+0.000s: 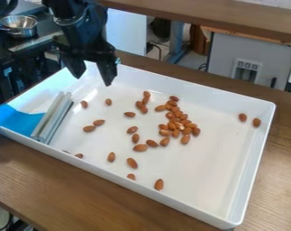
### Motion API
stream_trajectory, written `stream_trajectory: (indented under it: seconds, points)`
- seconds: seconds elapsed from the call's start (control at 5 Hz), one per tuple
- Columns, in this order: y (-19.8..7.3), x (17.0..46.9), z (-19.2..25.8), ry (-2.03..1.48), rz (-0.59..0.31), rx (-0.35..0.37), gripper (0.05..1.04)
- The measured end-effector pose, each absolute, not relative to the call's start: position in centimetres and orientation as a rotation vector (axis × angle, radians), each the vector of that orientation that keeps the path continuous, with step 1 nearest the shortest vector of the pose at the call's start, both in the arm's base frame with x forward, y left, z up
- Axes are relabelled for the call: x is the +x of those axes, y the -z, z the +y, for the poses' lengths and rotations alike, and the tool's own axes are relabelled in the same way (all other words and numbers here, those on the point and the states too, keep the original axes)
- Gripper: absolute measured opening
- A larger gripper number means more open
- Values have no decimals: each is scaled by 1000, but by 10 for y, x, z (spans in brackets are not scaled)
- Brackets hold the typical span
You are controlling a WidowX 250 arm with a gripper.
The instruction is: Sweep into pile
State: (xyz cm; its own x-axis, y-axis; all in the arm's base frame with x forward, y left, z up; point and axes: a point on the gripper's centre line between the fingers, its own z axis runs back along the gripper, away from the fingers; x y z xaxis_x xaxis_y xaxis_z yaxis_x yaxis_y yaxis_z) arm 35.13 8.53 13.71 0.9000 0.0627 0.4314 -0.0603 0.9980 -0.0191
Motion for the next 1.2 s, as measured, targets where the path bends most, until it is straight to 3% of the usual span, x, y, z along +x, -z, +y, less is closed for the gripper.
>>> stream_trajectory:
  seconds: [0.6,1.2]
  points:
    - [-129,334,101,-93,-365,-47,1001]
    - [-118,302,135,-242,-293,15,1001]
